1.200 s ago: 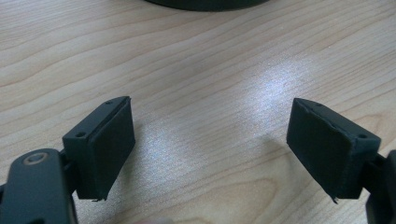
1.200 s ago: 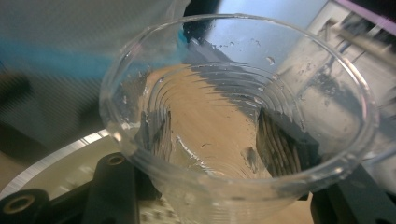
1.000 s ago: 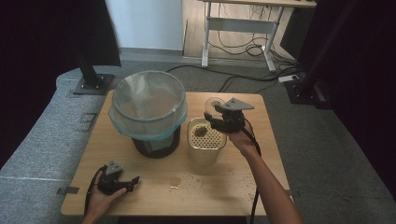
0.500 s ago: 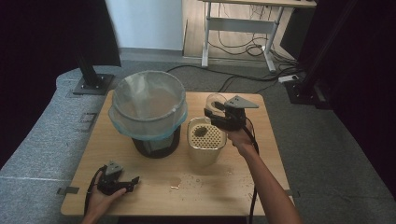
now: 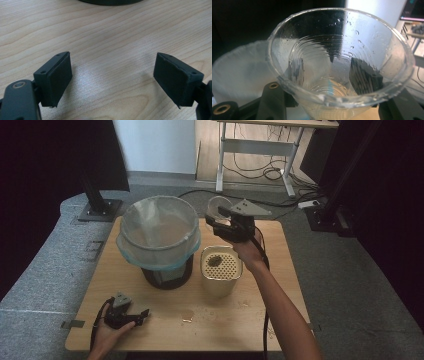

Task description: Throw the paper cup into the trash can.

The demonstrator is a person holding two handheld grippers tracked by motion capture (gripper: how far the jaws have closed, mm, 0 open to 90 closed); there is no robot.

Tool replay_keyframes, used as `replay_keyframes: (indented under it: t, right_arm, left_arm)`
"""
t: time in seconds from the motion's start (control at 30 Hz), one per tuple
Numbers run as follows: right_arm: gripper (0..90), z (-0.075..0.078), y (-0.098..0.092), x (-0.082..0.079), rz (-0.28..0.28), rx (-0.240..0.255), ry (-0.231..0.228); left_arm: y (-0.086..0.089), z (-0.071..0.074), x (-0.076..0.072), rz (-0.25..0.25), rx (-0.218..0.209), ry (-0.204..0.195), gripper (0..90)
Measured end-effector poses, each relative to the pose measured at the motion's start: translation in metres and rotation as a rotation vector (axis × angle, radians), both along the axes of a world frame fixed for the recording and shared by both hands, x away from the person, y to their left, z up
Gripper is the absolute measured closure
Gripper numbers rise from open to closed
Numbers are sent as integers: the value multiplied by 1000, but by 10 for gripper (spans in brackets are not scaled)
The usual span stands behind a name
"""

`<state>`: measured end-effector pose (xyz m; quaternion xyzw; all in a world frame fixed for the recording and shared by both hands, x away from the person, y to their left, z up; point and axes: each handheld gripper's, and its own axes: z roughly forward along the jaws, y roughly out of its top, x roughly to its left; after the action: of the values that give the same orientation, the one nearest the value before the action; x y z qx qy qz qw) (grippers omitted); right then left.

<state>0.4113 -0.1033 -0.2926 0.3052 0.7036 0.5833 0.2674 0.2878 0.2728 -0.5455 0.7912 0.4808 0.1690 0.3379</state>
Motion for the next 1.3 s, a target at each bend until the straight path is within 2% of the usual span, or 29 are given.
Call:
replay_keyframes:
  t: [0.07,0.1,0.13,0.2,0.27,0.4,0.5,0.6,0.63,0.7,0.77,0.83,0.9,1.23,1.3]
  right_arm:
    - [447,10,13,2,15,9,-7]
    - [447,10,13,2,15,9,-7]
    - [444,19,27,6,30,10,-14]
    - [442,24,43,11,30,10,-14]
    - [438,27,60,18,38,-13,-4]
    - [428,25,94,30,73,-53,12]
    - [394,22,115,40,110,-58,50]
    - [363,20,134,48,108,-74,72]
    - [363,20,134,48,108,-74,72]
    - [278,17,147,52,101,-100,98]
    - [189,15,152,55,101,-135,132]
    - [159,14,155,53,84,-173,128]
    - [142,14,153,52,77,-185,137]
    - [152,17,132,45,63,-155,120]
    - [171,16,121,38,59,-134,88]
  left_arm:
    - [0,0,0,0,-1,0,150]
    - [0,0,0,0,-1,0,150]
    - [0,0,0,1,-3,1,150]
    - [0,0,0,1,-5,0,150]
    - [1,0,0,-5,-6,4,150]
    - [2,0,0,-3,-11,2,150]
    - [2,0,0,-5,-9,3,150]
    - [2,0,0,-8,-7,2,150]
    - [2,0,0,-8,-7,2,150]
    - [3,0,0,-10,-6,5,150]
    - [3,1,-1,-12,-8,7,150]
    - [3,1,-1,-13,-8,9,150]
    - [3,1,-1,-13,-3,8,148]
    - [2,1,-1,-11,0,7,147]
    - [2,0,-1,-11,-3,5,148]
